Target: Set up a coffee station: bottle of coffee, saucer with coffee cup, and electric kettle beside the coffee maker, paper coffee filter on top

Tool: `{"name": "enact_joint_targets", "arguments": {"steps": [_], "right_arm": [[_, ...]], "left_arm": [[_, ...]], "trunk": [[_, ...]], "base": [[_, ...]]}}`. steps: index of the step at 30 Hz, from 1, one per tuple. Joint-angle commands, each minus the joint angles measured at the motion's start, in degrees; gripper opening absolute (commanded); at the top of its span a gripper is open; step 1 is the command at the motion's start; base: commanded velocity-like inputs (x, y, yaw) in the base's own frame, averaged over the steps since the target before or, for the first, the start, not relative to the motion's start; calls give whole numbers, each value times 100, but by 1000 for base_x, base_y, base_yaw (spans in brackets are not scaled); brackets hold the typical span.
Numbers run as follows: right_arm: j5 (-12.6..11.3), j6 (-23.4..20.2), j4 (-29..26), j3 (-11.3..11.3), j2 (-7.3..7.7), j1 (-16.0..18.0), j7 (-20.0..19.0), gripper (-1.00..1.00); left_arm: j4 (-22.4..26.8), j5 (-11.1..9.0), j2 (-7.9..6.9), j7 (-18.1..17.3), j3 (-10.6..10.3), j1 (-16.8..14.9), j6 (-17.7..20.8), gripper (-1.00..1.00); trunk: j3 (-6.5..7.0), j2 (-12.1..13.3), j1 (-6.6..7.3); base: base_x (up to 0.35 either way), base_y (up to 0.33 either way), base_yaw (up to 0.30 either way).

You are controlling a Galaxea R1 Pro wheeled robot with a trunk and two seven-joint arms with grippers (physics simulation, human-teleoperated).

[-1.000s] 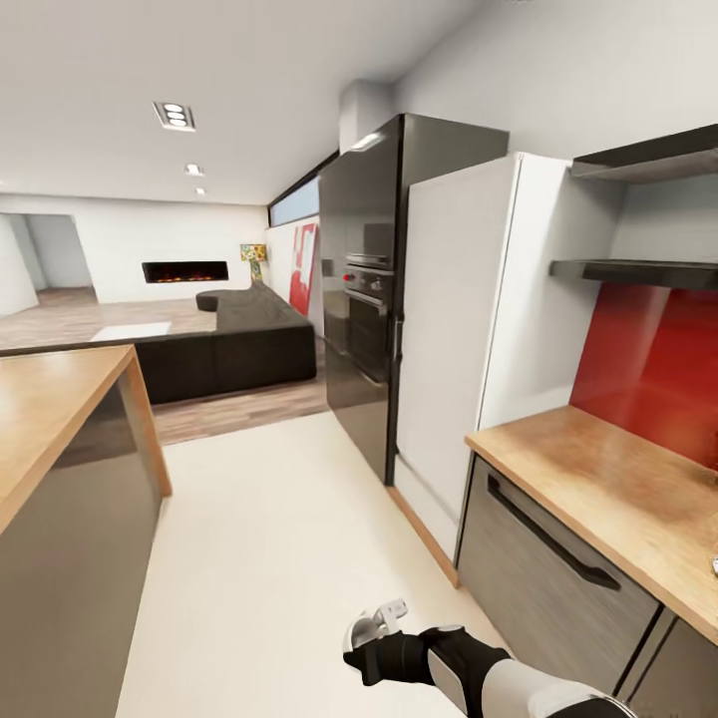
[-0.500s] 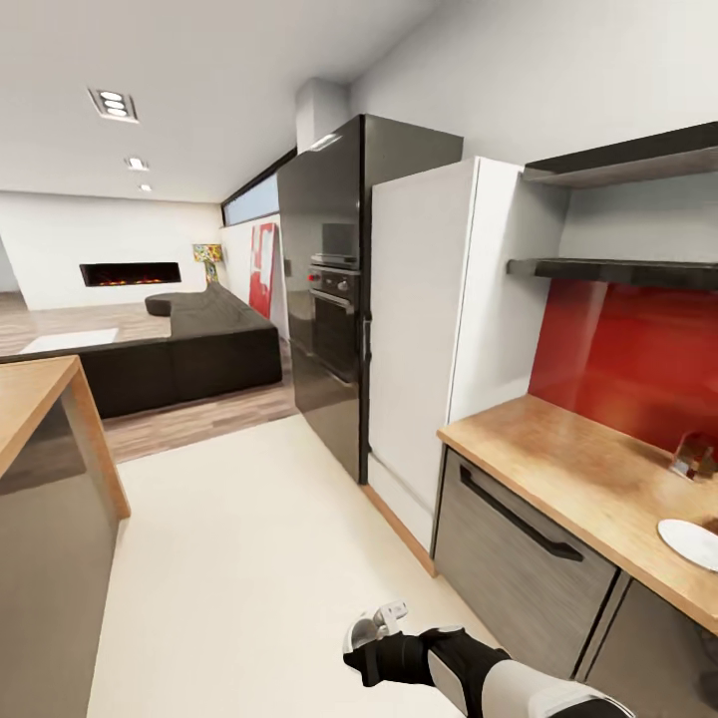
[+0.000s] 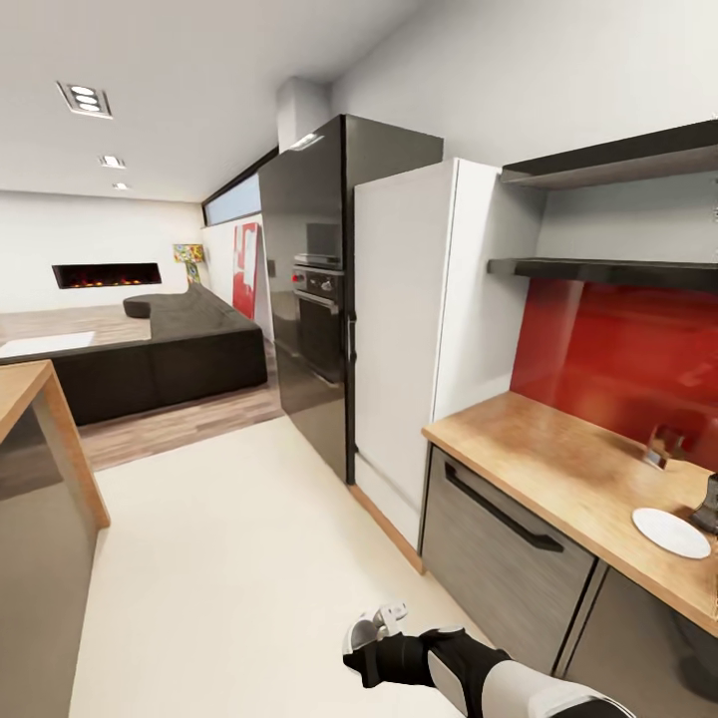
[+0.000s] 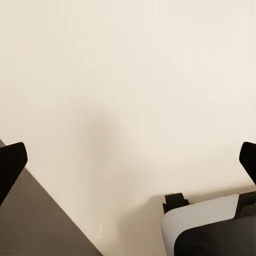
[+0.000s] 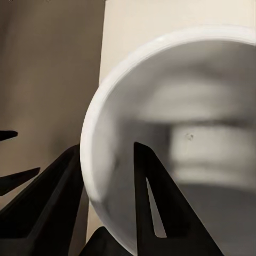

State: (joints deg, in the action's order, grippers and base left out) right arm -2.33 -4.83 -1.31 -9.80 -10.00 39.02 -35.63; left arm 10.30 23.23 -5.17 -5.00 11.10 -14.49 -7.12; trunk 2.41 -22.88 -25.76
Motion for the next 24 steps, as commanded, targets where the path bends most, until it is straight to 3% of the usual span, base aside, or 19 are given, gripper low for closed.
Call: {"name": "enact_joint_targets", "arguments": {"steps": [1, 6, 13, 24], "right_arm": [[-31, -44, -9, -14, 0, 0, -11, -100], [-31, -51, -9, -15, 0, 0, -6, -100], [-31, -53, -9, -19, 0, 0, -6, -100], [-31, -53, -9, -22, 0, 0, -6, -100]], "left_arm": [[-2, 50, 0, -28, 47, -1, -22, 100], [-2, 50, -1, -28, 48, -1, -21, 100], [-63, 50, 6, -28, 43, -1, -26, 100], [-77, 50, -1, -28, 50, -1, -27, 100]], "trunk": [[-1, -4, -2], [-1, -4, -2], [-11, -4, -2], [-73, -4, -2]], "base": [[0, 0, -71], [0, 0, -63], [33, 0, -259], [252, 0, -247]]}}
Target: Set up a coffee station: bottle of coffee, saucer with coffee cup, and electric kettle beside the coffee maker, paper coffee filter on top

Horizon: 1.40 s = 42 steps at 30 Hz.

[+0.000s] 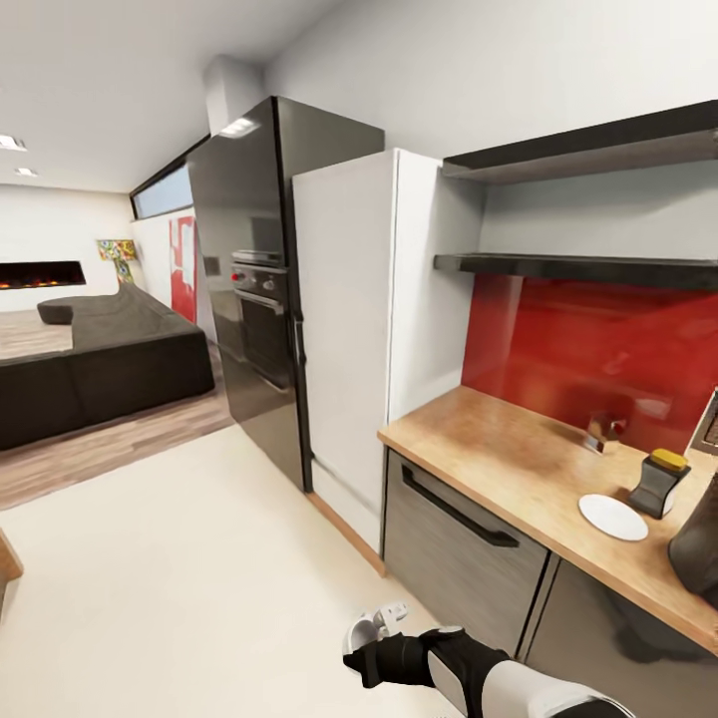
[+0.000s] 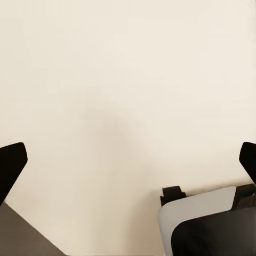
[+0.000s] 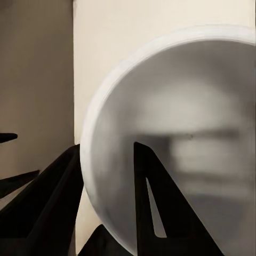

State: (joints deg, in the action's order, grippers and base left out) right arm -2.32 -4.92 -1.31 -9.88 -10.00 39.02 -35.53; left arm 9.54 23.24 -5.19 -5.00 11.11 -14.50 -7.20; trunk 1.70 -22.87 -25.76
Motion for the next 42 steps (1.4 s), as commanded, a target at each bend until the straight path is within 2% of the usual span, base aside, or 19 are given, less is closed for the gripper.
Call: {"name": "enact_joint_targets", "arguments": {"steps": [1, 11, 14, 16, 18, 20, 21, 22, 25, 27, 30, 34, 36, 37, 38, 39, 40, 41, 42], "right_arm": [[-31, -44, -9, -14, 0, 0, -16, -100], [-47, -46, -20, -23, 0, 0, -24, -100], [-49, -40, -451, -16, 0, 0, -2, -100], [-49, -116, -1053, -18, 0, 0, 18, -100], [-52, -439, -1767, -21, 0, 0, 26, -100], [-60, -1058, -2613, -22, 0, 5, 22, -100], [-66, -1589, -3336, -22, 0, 4, 20, -100], [-68, -1758, -3579, -22, 0, 3, 20, -100], [-66, -2580, -4941, -20, 0, 8, 42, -100], [-56, -2965, -5666, -5, 0, 16, 222, -100], [-54, -3417, -6423, 20, 0, 46, 960, -100], [-51, -3640, -7131, 28, 0, 195, 2415, -100], [-50, -3681, -7284, 31, 0, 318, 3286, -100], [-49, -3695, -7335, 59, 0, 398, 4053, -100], [-52, -3700, -7349, 126, 0, 429, 4572, -100], [-55, -3705, -7348, 384, 0, 461, 5517, -100], [-107, -3707, -7354, 758, 0, 475, 6299, -100], [-252, -3708, -7360, 1047, 0, 479, 6678, -100], [-391, -3708, -7362, 1231, 0, 481, 6854, -100]], "left_arm": [[-2, 49, 0, -27, 49, 0, -21, 100], [-5, 51, -30, 15, 45, 17, -11, 100], [-12, 57, -57, 36, 41, 20, -10, 100], [-13, 57, -66, 40, 41, 19, -10, 100], [-13, 58, -72, 42, 41, 18, -10, 100], [-13, 63, -76, 43, 41, 18, -10, 100], [-16, 65, -79, 43, 41, 17, -10, 100], [-15, 65, -81, 43, 39, 17, -10, 100], [-14, 66, -86, 43, 37, 17, -10, 100], [-19, 66, -87, 43, 34, 17, -10, 100], [-20, 66, -88, 43, 37, 21, -10, 100], [-18, 66, -95, 43, 38, 25, -10, 100], [-19, 66, -91, 46, 36, 23, -10, 100], [-28, 66, -89, 46, 34, 25, -10, 100], [-47, 66, -89, 48, 33, 25, -10, 100], [-103, 66, -88, 50, 32, 26, -10, 100], [-138, 66, -88, 51, 32, 26, -8, 100], [-154, 66, -86, 52, 32, 26, -5, 100], [-161, 66, -84, 52, 32, 26, -3, 100]], "trunk": [[-9, -5, -3], [-46, -5, -3], [-46, -5, -3], [-46, -5, -3], [-46, -5, -3], [-46, -5, -3], [-46, -5, -3], [-46, -5, -3], [-46, -5, -3], [-46, -5, -3], [-46, -5, -3], [-46, -5, -3], [-46, -5, -3], [-46, -5, -3], [-46, -5, -3], [-46, -5, -3], [-46, -5, -3], [-46, -5, -3], [-46, -5, -3]], "base": [[73, 0, -228], [7, 0, -128], [0, 0, 0], [0, 0, 0], [0, 0, 0], [0, 0, 0], [0, 0, 0], [0, 0, 0], [0, 0, 0], [0, 0, 0], [0, 0, 0], [0, 0, 0], [0, 0, 0], [0, 0, 0], [0, 0, 0], [0, 0, 0], [0, 0, 0], [0, 0, 0], [0, 0, 0]]}}
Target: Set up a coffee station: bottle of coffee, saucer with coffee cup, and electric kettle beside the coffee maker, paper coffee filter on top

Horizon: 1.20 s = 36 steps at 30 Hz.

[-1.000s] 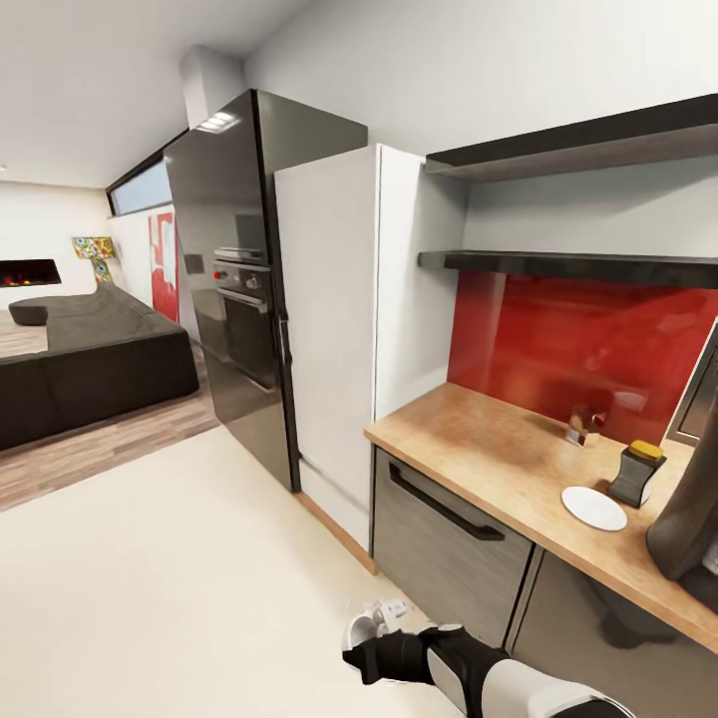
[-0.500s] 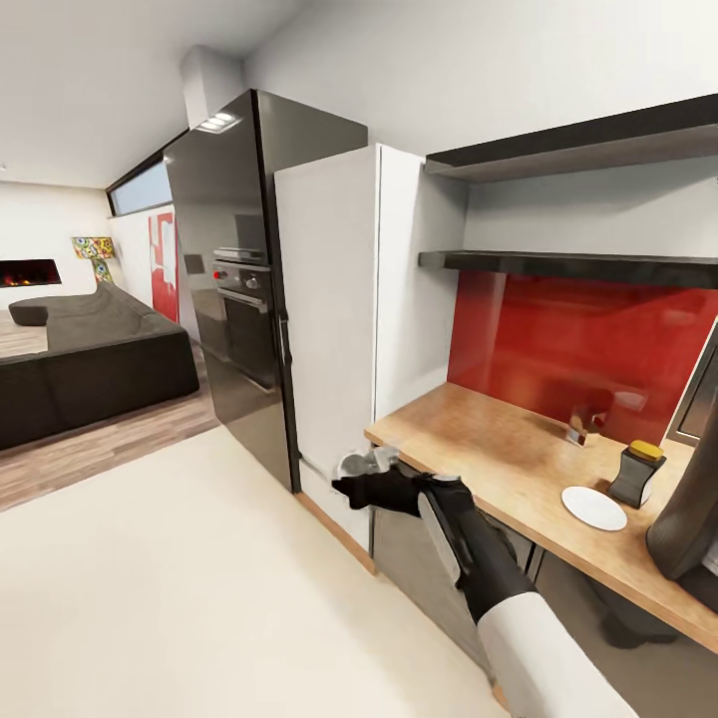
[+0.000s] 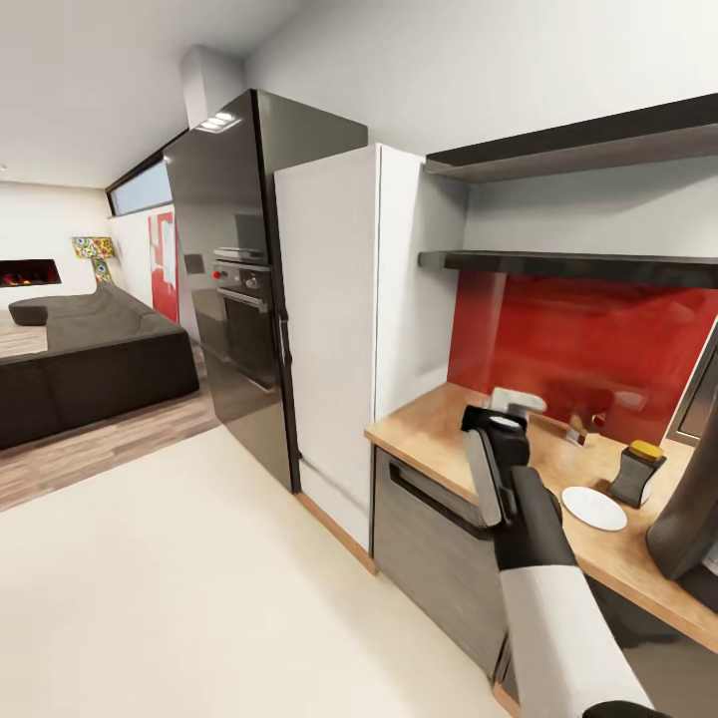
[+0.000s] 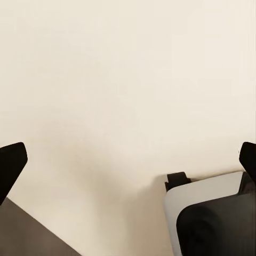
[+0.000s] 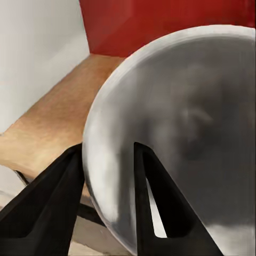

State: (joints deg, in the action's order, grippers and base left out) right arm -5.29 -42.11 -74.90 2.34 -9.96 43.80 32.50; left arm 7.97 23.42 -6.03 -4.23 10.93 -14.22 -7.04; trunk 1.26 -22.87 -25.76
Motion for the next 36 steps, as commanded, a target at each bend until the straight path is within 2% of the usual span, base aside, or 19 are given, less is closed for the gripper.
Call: {"name": "enact_joint_targets", "arguments": {"steps": [1, 2, 4, 7, 8, 10, 22, 36], "right_arm": [[-253, 10, -3, 186, -4, 4, 168, -100], [-486, 9, 3, 436, -4, 5, 272, -100], [-685, 4, 7, 751, -4, 6, 341, -100], [-786, 2, 9, 1181, -4, 6, 391, -100], [-804, 2, 10, 1429, -4, 6, 498, -100], [-818, 1, 15, 1611, -4, 6, 713, -100], [-845, 9, 172, 1692, -4, 6, 1067, -100], [-855, 12, 360, 1707, -4, 6, 1092, -100]], "left_arm": [[-7, 49, 2, -25, 50, -2, -15, 100], [-11, 49, 7, -25, 50, -2, -11, 100], [-29, 47, 11, -24, 50, -1, -9, 100], [-91, 42, 13, -19, 55, 4, -10, 100], [-108, 41, 8, -16, 60, 6, -8, 100], [-116, 40, 3, -10, 65, 5, -4, 100], [-115, 36, 7, -8, 67, 2, -4, 100], [-111, 31, 31, -8, 67, 2, -8, 100]], "trunk": [[-2, -5, -2], [-2, -5, -2], [-2, -5, -2], [-2, -5, -2], [-2, -5, -2], [-2, -5, -2], [-2, -5, -2], [-2, -5, -2]], "base": [[0, 0, 0], [0, 0, 0], [0, 0, 0], [0, 0, 0], [0, 0, 0], [12, 0, 0], [250, 134, -17], [150, 245, -280]]}}
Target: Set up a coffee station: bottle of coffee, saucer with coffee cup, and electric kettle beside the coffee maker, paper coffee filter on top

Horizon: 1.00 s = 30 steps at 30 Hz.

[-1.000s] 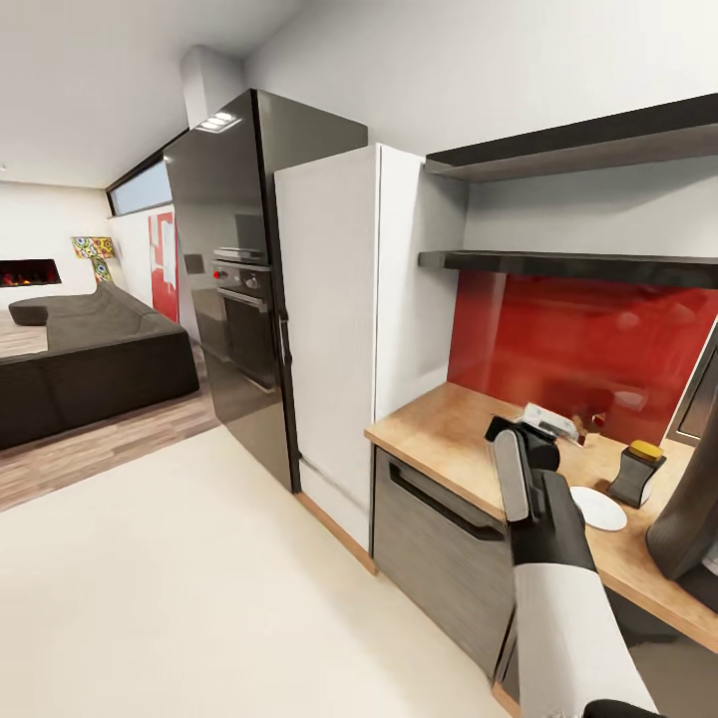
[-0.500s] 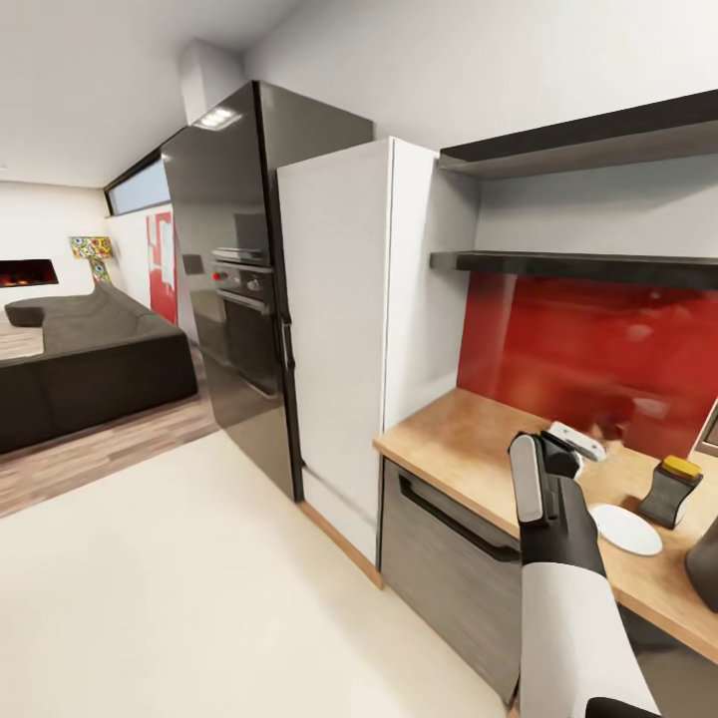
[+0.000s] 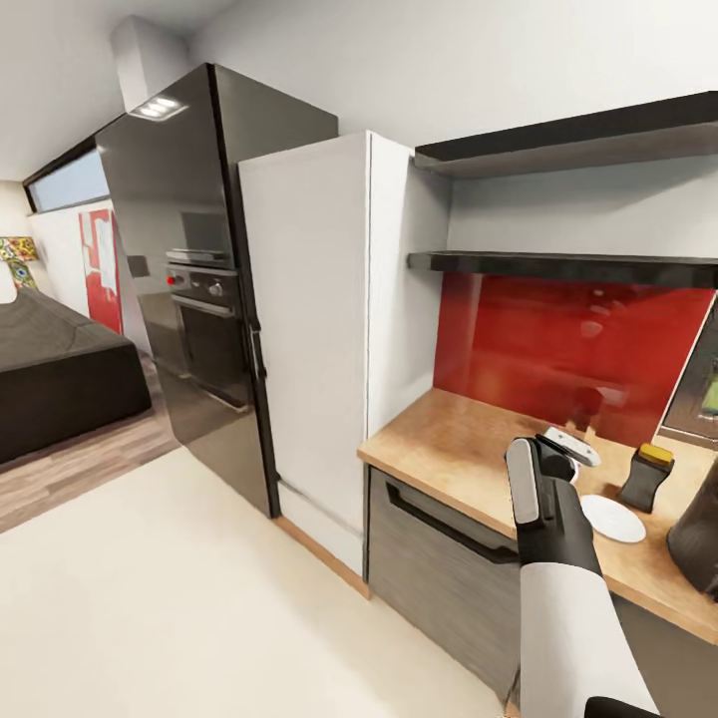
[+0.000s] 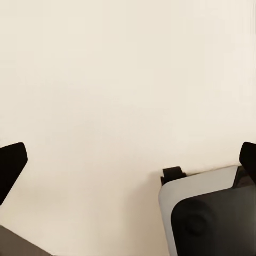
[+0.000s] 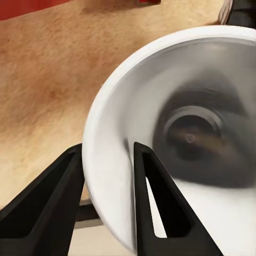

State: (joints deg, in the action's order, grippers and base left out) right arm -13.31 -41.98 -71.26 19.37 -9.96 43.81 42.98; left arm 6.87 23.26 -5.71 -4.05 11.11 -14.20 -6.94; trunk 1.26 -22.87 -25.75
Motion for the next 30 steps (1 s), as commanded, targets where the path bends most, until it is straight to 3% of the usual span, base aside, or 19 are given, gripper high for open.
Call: {"name": "enact_joint_targets", "arguments": {"steps": [1, 19, 23, 25, 30], "right_arm": [[-55, 0, -3, 4, -4, 4, 43, -100], [-50, -21, 9, -29, -4, 4, 36, -100], [-68, -789, -10, -29, -4, 4, 9, -100], [-198, -1708, -8, -28, -4, 4, -65, -100], [-332, -1802, 4, -123, 43, 4, -113, -100]], "left_arm": [[-1, 47, 0, -26, 50, 0, -18, 100], [-6, 47, 8, -26, 50, 1, -21, 100], [-5, 48, 9, -26, 50, 0, -26, 100], [-2, 50, 11, -28, 50, 1, -28, 100], [-15, 54, 2, -34, 48, 1, -35, 100]], "trunk": [[-3, -4, -3], [-50, -4, -3], [-53, -4, -3], [-53, -4, -3], [-53, -4, -3]], "base": [[92, 97, -300], [90, 69, -284], [90, 34, -56], [90, 18, -12], [85, 4, -3]]}}
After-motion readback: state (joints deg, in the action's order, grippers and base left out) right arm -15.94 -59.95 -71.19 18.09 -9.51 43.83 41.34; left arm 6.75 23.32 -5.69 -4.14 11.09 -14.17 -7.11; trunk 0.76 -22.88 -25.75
